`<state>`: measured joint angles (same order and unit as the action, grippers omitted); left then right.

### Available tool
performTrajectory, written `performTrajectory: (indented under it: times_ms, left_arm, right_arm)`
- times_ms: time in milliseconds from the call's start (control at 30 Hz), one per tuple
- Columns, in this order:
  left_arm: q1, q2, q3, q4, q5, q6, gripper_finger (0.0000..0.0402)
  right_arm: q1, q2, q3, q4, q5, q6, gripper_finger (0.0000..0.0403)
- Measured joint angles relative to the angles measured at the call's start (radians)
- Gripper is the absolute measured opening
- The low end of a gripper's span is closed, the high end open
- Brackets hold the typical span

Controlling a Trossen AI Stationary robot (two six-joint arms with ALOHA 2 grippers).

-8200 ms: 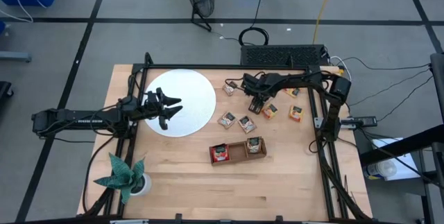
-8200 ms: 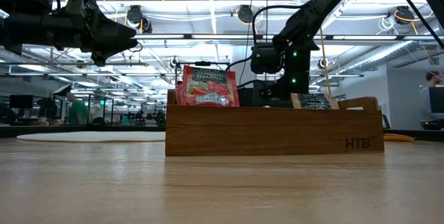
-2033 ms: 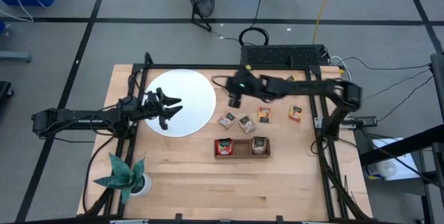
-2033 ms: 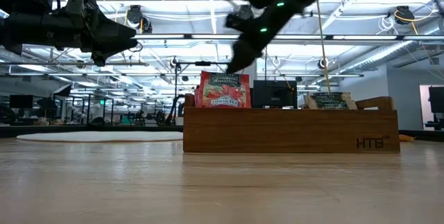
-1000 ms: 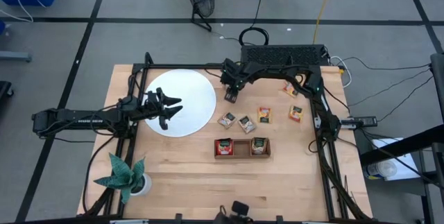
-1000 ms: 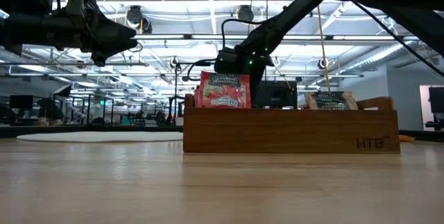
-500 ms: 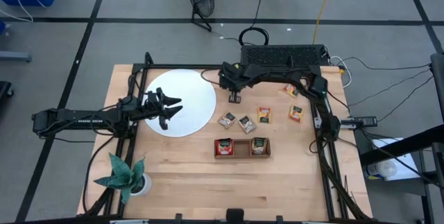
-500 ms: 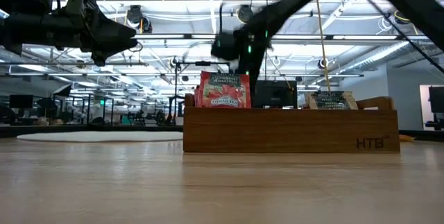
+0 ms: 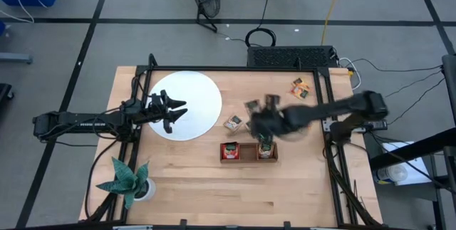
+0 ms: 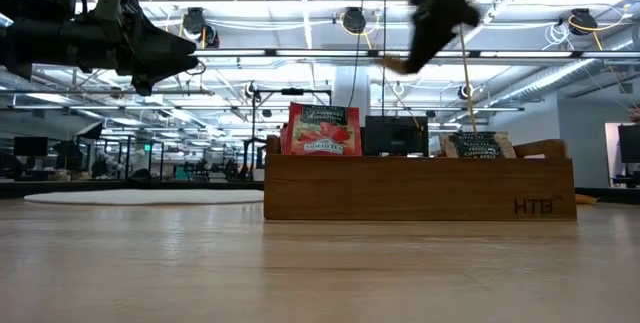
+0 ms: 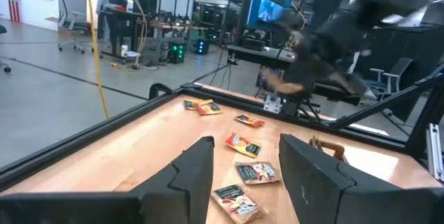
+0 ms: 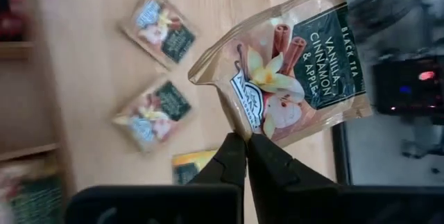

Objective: Pick & Place Tea
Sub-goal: Put the brown tea bag into the right section of the wooden organizer

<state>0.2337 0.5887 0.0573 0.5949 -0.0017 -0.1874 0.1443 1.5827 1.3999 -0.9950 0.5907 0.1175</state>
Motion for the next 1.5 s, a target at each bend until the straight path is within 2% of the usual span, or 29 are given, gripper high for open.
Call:
performTrajectory:
  times_ms: [167,267,533,800,1067,1500]
  left_arm:
    - [0.0,0.0,0.0,0.0,0.0,0.0,0.0166]
    - [0.0,0.0,0.0,0.0,0.0,0.0,0.0166]
    - [0.0,0.0,0.0,0.0,0.0,0.0,0.0166]
    - [0.0,0.0,0.0,0.0,0.0,0.0,0.0166]
    - [0.0,0.0,0.0,0.0,0.0,0.0,0.0166]
    - [0.0,0.0,0.0,0.0,0.0,0.0,0.0166]
  right_arm:
    - [0.221,-0.074,-0.172,0.03,0.041,0.294,0.0]
    - [0.312,-0.073,-0.253,0.084,0.041,0.389,0.0]
    - [0.382,-0.064,-0.396,0.131,0.04,0.552,0.0]
    - [0.421,-0.064,-0.41,0.172,0.036,0.525,0.0]
    - [0.419,-0.064,-0.41,0.184,-0.014,0.514,0.0004]
    - [0.413,-0.064,-0.41,0.302,-0.046,0.341,0.0115]
